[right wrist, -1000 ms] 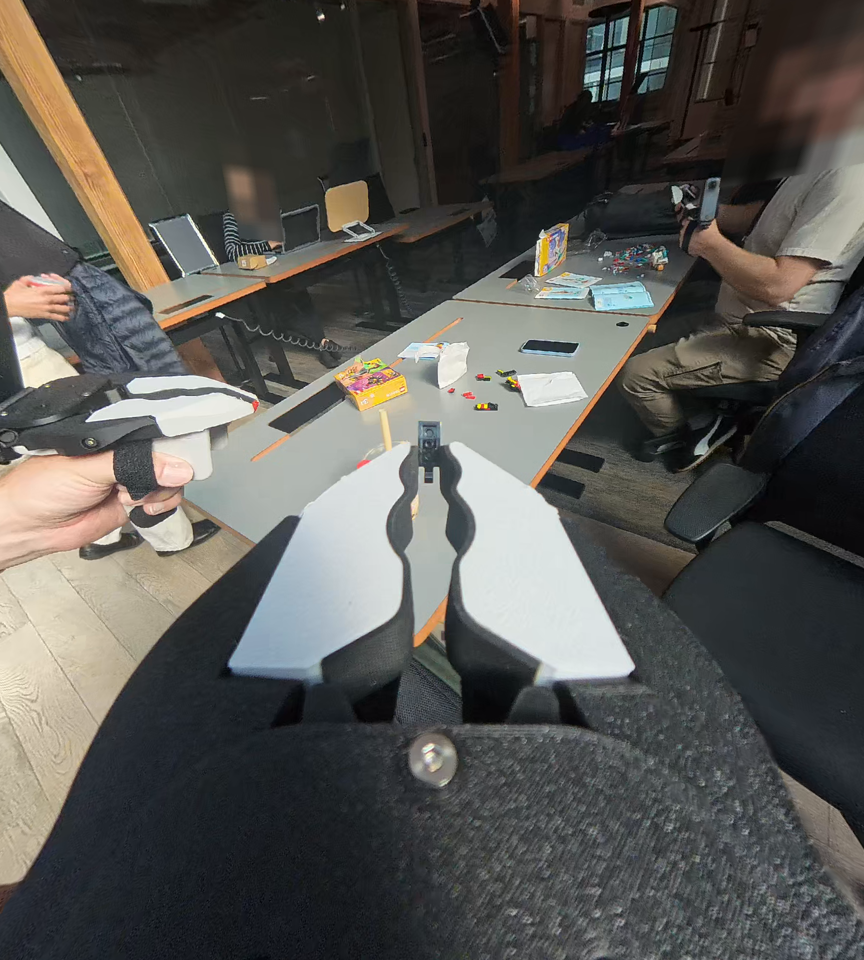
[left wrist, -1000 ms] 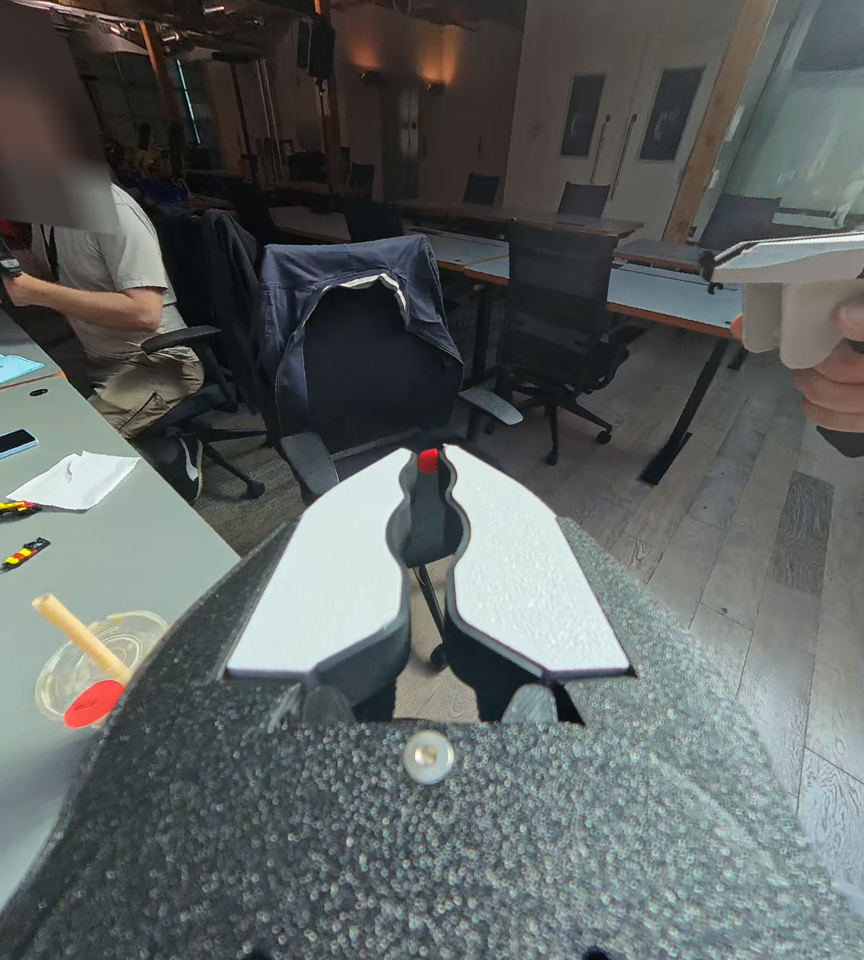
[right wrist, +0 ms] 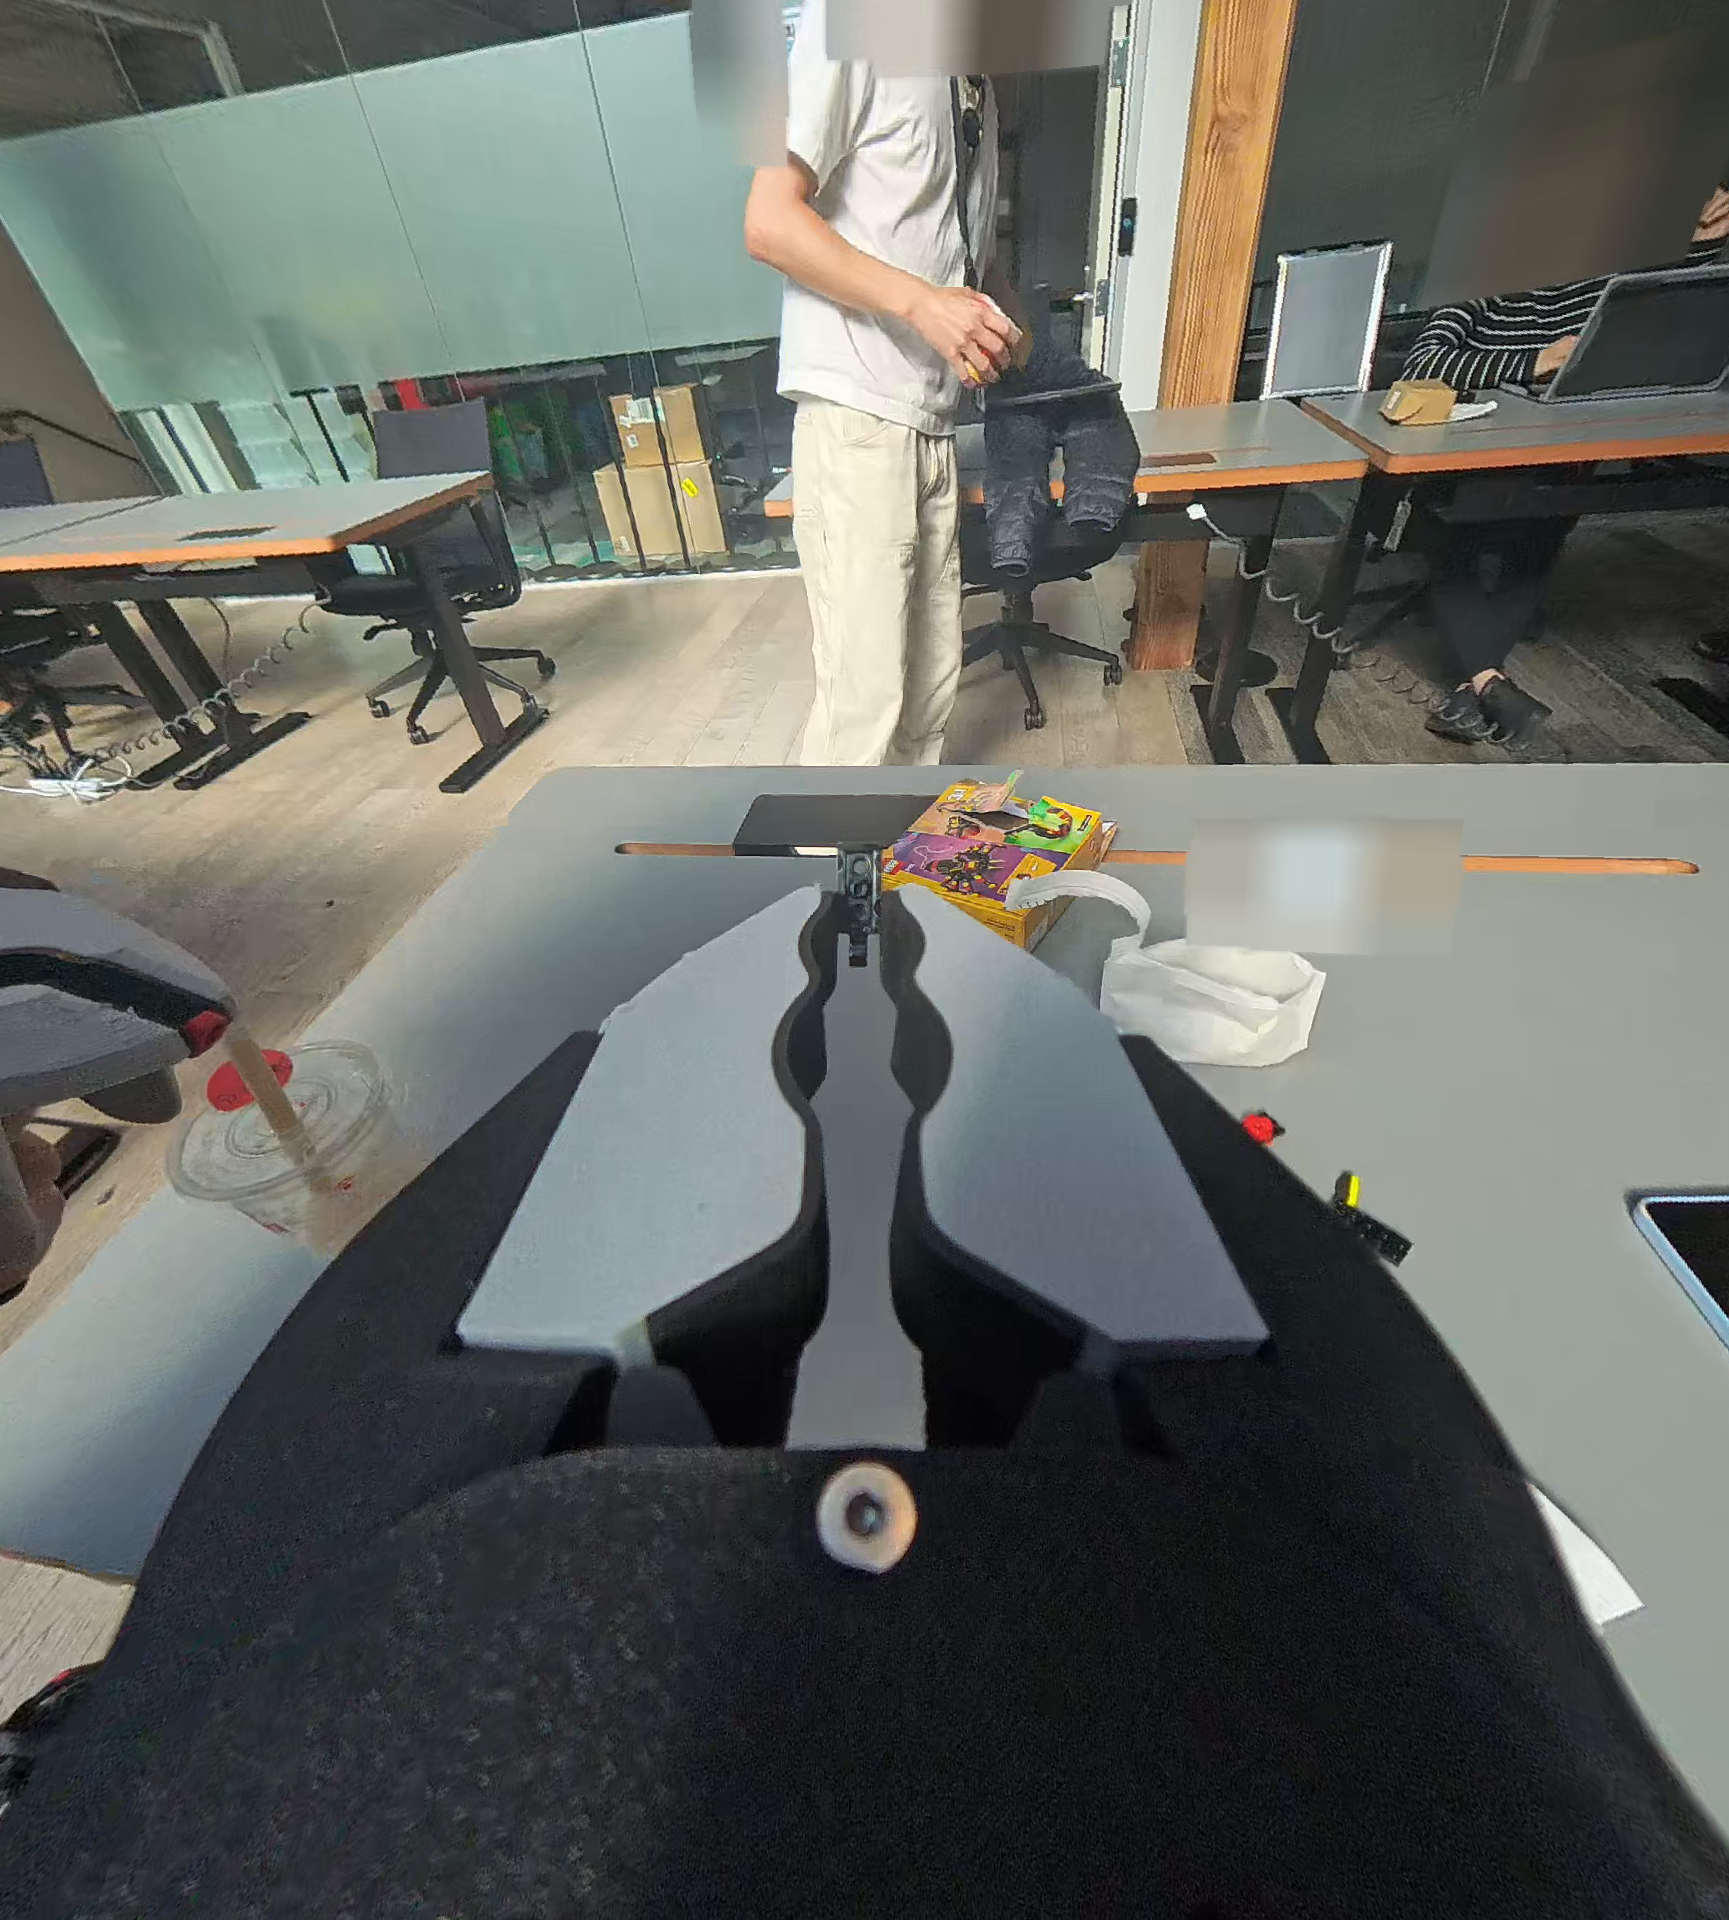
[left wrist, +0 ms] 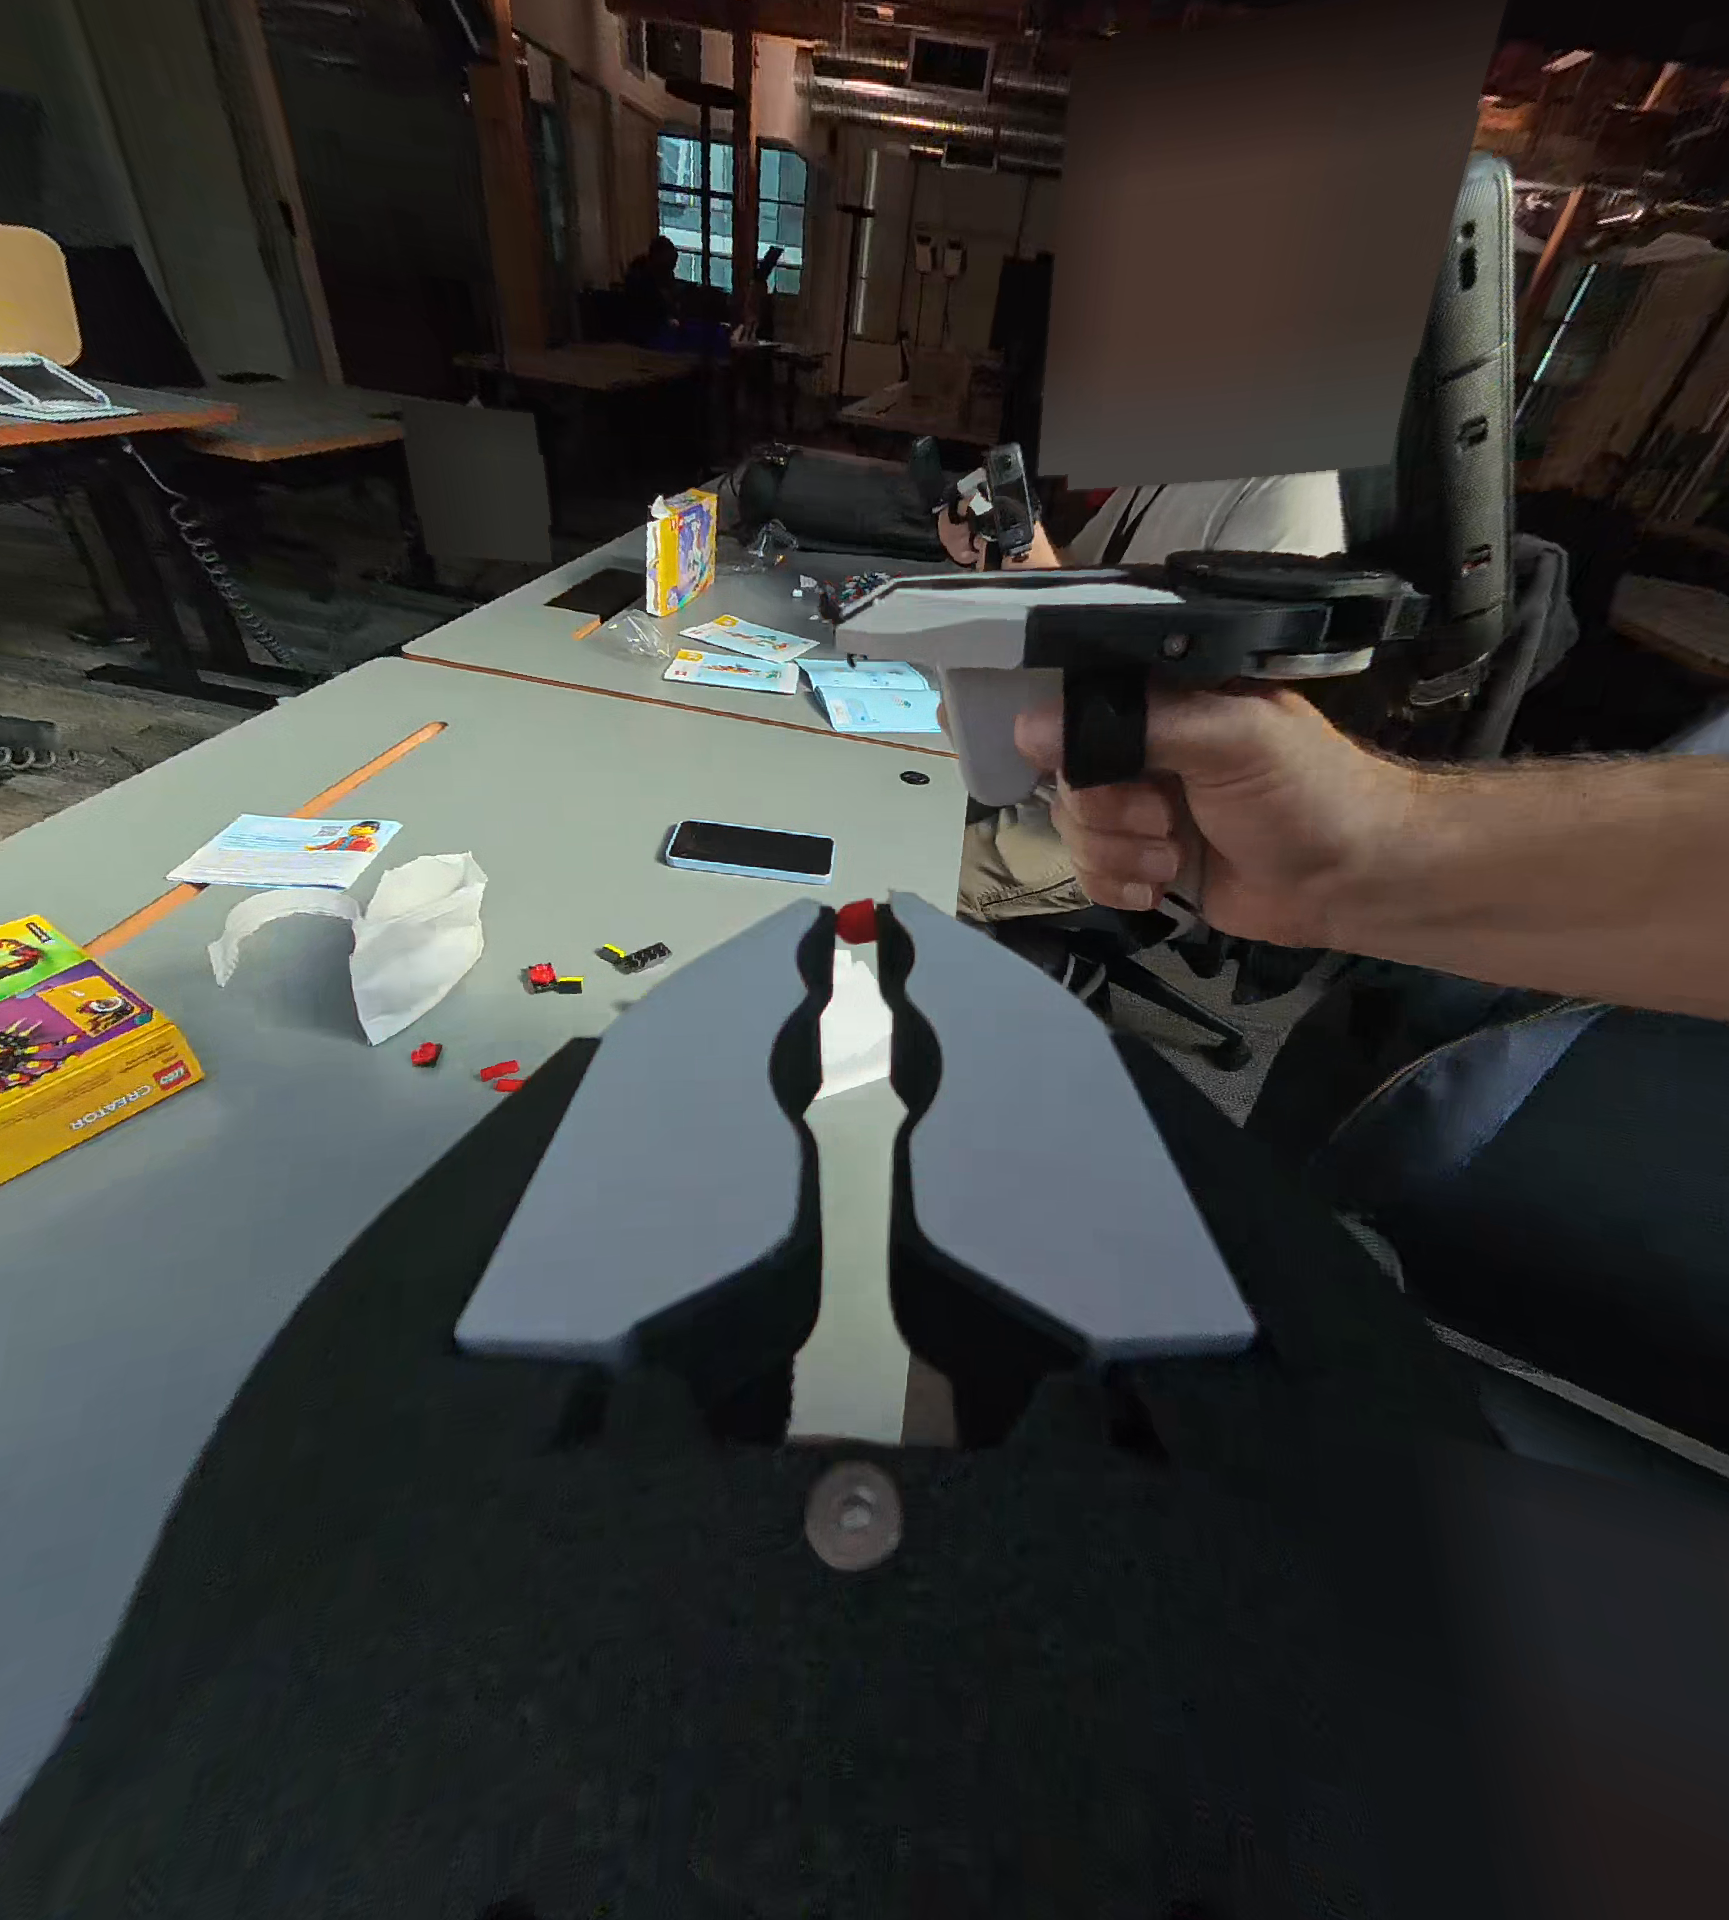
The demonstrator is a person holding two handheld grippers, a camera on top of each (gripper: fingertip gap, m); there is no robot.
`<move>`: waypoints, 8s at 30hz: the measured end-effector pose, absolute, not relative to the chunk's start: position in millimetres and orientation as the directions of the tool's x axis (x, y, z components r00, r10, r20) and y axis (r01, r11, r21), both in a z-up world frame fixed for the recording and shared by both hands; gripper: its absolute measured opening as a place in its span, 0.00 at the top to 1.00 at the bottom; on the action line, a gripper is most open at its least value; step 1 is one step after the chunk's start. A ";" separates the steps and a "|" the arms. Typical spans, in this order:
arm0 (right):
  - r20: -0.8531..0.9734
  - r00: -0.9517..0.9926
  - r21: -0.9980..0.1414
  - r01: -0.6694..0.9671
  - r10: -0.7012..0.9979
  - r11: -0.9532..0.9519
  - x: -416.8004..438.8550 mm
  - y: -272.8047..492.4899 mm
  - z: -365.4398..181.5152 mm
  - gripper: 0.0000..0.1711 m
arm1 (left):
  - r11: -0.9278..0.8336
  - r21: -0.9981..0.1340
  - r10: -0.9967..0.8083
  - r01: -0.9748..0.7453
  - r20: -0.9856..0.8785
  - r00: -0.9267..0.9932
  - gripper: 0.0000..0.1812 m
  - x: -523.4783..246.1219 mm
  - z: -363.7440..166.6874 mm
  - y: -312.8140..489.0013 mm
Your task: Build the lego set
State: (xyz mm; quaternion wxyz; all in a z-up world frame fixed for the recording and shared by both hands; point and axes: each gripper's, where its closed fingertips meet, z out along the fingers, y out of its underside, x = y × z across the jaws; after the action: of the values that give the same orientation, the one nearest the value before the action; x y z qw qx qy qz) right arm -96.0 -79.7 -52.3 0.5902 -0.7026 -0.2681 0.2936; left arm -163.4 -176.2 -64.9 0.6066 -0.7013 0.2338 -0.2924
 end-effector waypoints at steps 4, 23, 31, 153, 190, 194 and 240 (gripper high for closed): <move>-0.143 0.607 -0.984 -0.002 0.782 -0.179 -95.0 -23.1 -101.7 0.96 | -0.162 -0.986 -0.640 0.038 0.135 0.756 0.96 -135.8 -111.3 -122.8; -0.053 0.305 -0.996 -0.088 0.951 -0.027 -169.2 48.5 -211.5 0.96 | 0.079 -0.990 -0.394 -0.113 -0.135 0.909 0.96 -153.9 -196.7 -43.0; -0.096 0.185 -0.974 -0.219 0.978 -0.054 -150.7 -1.5 -187.2 0.96 | 0.014 -0.970 -0.177 -0.243 -0.242 0.954 0.96 -156.2 -205.3 -105.6; 0.129 -0.012 -0.683 0.724 0.992 0.097 2.2 161.8 -371.3 0.84 | -0.142 -0.669 -0.862 -0.729 -0.278 0.423 0.86 -111.7 -249.4 189.2; 0.185 -0.056 -0.782 0.596 0.981 0.182 -23.2 156.9 -347.9 0.85 | 0.029 -0.765 -0.909 -0.643 -0.288 0.301 0.91 -27.2 -348.3 155.9; -0.200 0.023 -0.885 0.425 0.979 -0.191 -25.4 153.7 -327.1 0.82 | 0.180 -0.729 -0.781 -0.660 -0.515 0.355 0.91 -34.1 -327.5 164.5; 0.355 0.073 -0.908 0.265 0.932 0.325 -28.3 153.3 -295.0 0.95 | 0.193 -0.734 -0.730 -0.652 -0.551 0.404 0.91 -27.9 -311.2 162.5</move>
State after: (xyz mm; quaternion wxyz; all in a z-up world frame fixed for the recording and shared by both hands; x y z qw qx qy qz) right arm -28.3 153.3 -295.0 0.5420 -0.4929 -0.6072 0.3074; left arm -27.9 162.5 -311.2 0.5474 -0.6343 0.5447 -0.0359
